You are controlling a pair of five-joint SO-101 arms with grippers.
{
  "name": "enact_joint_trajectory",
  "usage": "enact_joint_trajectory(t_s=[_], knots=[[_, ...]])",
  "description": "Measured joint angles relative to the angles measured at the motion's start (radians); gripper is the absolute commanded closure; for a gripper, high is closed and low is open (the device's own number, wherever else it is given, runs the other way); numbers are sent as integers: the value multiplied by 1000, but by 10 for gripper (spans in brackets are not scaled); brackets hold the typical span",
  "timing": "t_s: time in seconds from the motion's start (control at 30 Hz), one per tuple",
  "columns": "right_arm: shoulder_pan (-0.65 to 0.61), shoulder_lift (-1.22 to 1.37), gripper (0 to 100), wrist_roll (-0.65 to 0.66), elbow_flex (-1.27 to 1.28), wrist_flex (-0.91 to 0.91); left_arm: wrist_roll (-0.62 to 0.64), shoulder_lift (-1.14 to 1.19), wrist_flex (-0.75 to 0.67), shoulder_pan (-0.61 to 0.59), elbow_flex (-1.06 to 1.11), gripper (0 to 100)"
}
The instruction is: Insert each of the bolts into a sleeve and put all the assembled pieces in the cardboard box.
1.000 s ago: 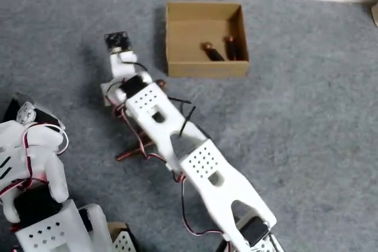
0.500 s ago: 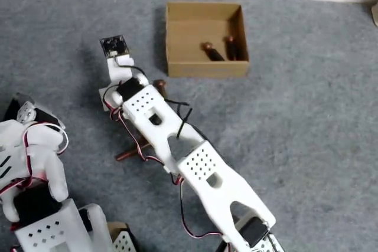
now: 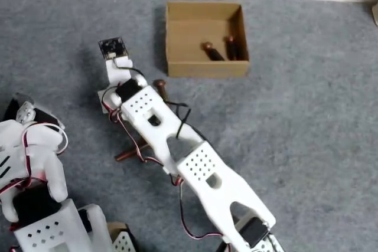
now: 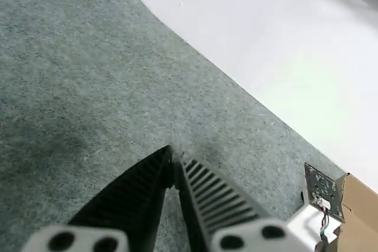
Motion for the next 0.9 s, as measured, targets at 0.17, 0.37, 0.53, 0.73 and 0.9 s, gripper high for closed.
enact_joint_trajectory(t_s=[0.17, 0.37, 0.53, 0.73, 0.9], knots=[[-38, 5, 993, 0, -133, 149, 0, 0, 0, 0, 0, 982], [-55, 15, 993, 2, -376, 304, 0, 0, 0, 0, 0, 982], [-52, 18, 993, 2, -399, 339, 0, 0, 0, 0, 0, 982], [-9, -97, 993, 2, -397, 431, 0, 2, 0, 0, 0, 982], [44, -319, 993, 58, -402, 529, 0, 2, 0, 25, 0, 982]])
